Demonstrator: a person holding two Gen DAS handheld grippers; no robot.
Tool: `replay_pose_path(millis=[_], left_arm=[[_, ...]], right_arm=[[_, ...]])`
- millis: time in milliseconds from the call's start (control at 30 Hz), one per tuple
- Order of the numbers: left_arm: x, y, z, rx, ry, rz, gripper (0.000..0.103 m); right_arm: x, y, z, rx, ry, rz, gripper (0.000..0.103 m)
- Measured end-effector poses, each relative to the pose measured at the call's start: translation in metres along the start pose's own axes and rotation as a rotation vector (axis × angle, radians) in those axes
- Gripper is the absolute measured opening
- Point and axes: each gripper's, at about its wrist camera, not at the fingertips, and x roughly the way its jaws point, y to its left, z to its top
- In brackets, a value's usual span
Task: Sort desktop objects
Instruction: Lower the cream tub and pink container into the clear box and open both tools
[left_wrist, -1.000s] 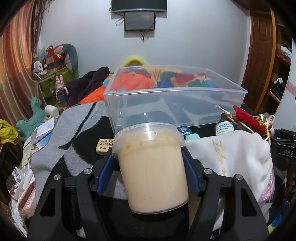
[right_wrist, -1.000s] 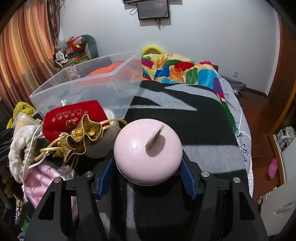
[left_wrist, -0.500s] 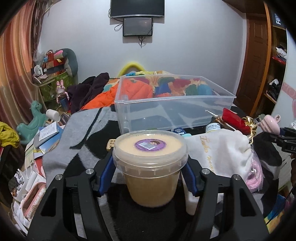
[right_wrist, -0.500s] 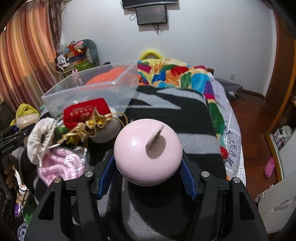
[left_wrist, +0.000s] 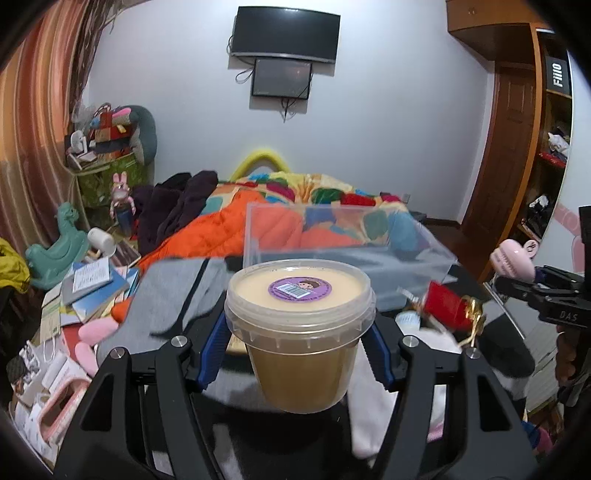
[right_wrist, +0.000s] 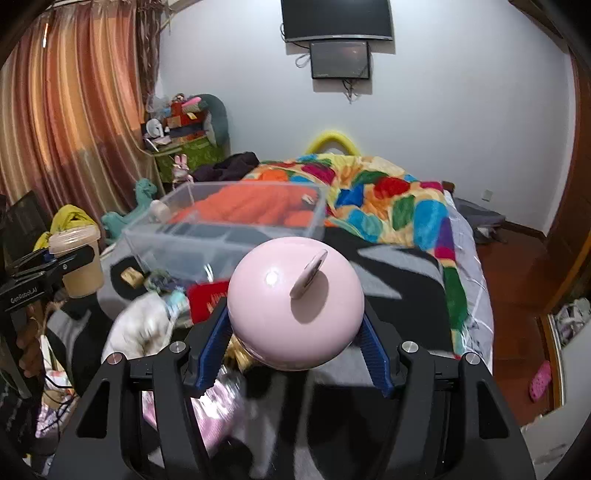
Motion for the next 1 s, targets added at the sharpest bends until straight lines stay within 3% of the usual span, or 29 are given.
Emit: replay_pose_path(millis=[400,500,800,1000], left_arm=[[0.034,0.003,0.056,0.020,-0.036,0.006,0.064],[0.048,0.004,0.063,0.008,-0.032,-0.021,0.064],[0.105,0.003,0.073,-0.005,0.051,-0.041,0.064],[0.137,0.000,0.062,-0.042,0.124,-0.071,0.064]], right_arm=[[0.035,-0.002,0.044,-0.004,-0.012,0.044,0.061],[0.048,-0.003,0.054,0.002,-0.003,0.057,0.061],[0.095,0.002,0.074,-0.022,0.086,0.073,0.061],[0.138,0.017,0.073,-0.052,0.213,0.091,0.061]])
